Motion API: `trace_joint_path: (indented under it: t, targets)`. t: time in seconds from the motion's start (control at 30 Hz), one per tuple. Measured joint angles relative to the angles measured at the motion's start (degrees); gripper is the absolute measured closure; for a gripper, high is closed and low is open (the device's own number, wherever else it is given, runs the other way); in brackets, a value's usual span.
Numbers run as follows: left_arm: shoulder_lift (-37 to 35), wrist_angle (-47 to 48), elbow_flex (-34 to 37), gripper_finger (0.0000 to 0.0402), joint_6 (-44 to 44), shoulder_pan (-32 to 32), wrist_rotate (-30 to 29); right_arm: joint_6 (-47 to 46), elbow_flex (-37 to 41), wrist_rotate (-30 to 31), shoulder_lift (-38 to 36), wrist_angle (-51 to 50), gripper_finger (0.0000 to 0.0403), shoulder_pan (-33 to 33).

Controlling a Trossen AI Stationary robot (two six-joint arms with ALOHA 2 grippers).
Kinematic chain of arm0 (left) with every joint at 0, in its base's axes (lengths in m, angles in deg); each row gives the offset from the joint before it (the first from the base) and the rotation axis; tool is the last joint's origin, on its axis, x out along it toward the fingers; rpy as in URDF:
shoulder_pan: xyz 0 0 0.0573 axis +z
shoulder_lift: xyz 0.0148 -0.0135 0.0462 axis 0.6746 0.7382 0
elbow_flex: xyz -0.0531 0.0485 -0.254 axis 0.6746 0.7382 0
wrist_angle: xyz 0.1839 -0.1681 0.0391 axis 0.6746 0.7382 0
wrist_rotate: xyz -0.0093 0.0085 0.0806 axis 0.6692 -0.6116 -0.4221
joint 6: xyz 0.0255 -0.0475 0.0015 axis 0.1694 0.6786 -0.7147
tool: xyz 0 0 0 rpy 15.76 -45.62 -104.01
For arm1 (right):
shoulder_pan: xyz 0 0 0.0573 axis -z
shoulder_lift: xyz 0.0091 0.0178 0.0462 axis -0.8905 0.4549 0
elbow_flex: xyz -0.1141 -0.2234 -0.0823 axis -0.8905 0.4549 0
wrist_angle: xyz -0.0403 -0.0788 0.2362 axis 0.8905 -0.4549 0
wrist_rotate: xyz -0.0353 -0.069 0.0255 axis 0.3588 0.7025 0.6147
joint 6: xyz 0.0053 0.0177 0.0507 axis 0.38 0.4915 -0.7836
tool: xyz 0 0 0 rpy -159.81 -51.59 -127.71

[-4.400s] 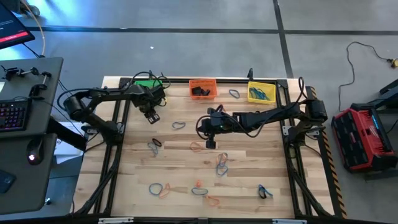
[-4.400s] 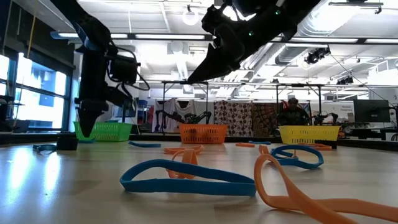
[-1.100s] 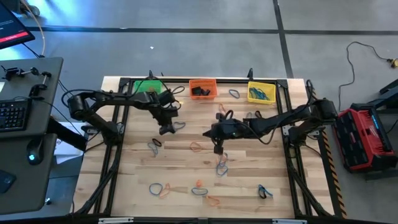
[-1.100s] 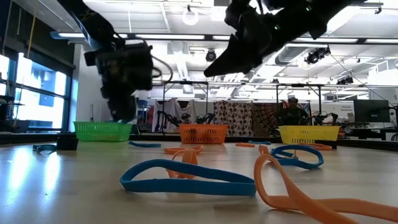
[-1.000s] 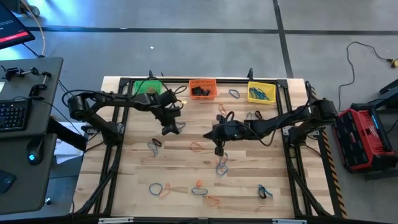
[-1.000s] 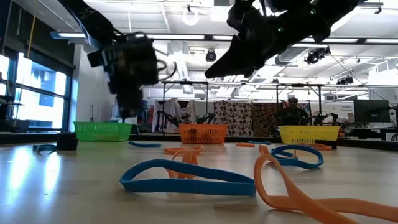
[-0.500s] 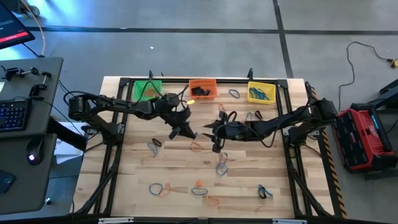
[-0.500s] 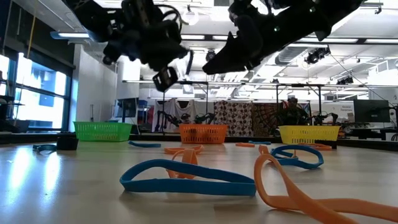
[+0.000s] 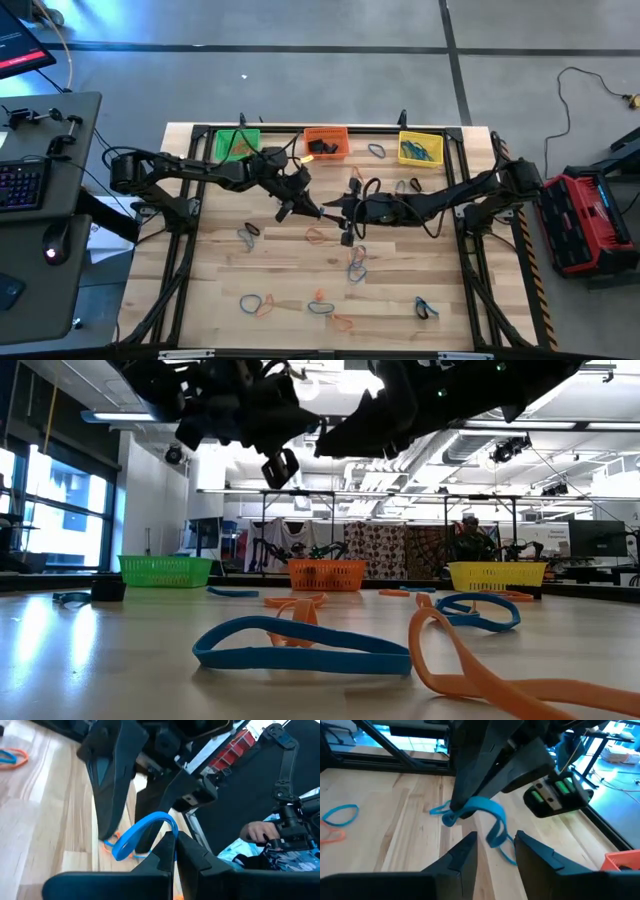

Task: Sort rubber bands into baskets
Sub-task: Put the blue rubber band into the yellow bin

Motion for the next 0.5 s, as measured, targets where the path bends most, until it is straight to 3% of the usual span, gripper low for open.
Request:
trace_joint_path:
  t: [0.2, 0.37, 0.5]
  targets:
    - [0.0, 0.0, -0.4, 0.0401, -0.1, -0.7, 0.0, 1.7, 0.0, -0.2, 0.0, 2.2, 0.033, 0.0]
    - [0.0, -0.1, -0.4, 0.04, -0.7, -1.1, -0.3, 2.3, 0.0, -0.2, 0.0, 2.1, 0.0391, 0.0]
    - [0.0, 0.0, -0.4, 0.0386, -2.4, -0.9, -0.9, 2.0, 0.0, -0.2, 0.0, 1.9, 0.0393, 0.0]
